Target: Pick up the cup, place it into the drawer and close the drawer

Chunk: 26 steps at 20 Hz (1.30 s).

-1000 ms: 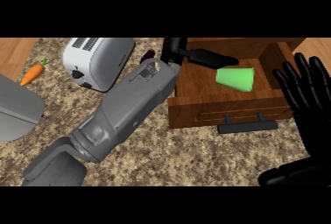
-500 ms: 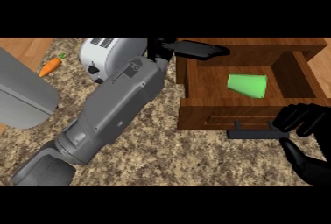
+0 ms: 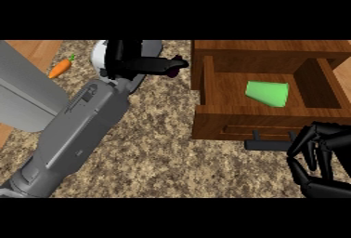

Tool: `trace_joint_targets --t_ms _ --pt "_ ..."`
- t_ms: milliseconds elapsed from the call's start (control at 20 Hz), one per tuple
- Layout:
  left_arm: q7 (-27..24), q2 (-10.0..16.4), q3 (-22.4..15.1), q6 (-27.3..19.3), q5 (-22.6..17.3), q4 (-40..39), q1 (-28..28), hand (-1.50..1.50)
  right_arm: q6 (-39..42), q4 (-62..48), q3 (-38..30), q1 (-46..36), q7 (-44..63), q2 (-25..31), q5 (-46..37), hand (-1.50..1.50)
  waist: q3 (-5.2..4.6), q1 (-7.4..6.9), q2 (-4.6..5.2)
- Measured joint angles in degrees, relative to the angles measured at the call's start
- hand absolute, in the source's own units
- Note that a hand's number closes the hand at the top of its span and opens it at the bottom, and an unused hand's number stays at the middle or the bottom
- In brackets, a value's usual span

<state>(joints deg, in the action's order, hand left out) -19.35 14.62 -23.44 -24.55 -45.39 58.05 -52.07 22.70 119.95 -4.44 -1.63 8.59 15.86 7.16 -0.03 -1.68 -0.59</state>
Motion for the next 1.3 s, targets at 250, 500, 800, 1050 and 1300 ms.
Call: trace_joint_targets --t_ms 250,500,800,1050,1300 --pt "1.7 6.4 1.4 1.7 -0.6 11.5 11.5 -1.5 -1.1 -2.6 1.8 0.2 -1.0 -0.8 -6.0 1.5 0.02 0.04 0.17" --pt "1.8 11.2 3.7 5.0 -1.8 19.4 21.5 -1.5 -1.4 -5.8 5.6 -1.2 -4.1 0.5 -15.6 1.5 0.02 0.0 0.35" --pt "0.8 14.9 6.3 9.7 -3.0 23.7 29.5 -1.5 -3.9 -12.5 11.7 -2.4 -12.2 3.9 -31.7 1.5 0.03 -0.01 0.53" --pt "-0.8 16.6 9.3 14.5 -3.1 25.0 35.7 -1.5 -8.4 -22.0 15.4 -5.3 -16.7 2.9 -41.0 -1.5 0.03 0.5 0.62" --pt "-1.5 17.1 12.3 18.5 -2.7 25.6 39.6 -1.5 -13.1 -34.9 16.5 -10.7 -19.9 0.2 -47.1 -1.5 0.03 0.74 0.68"
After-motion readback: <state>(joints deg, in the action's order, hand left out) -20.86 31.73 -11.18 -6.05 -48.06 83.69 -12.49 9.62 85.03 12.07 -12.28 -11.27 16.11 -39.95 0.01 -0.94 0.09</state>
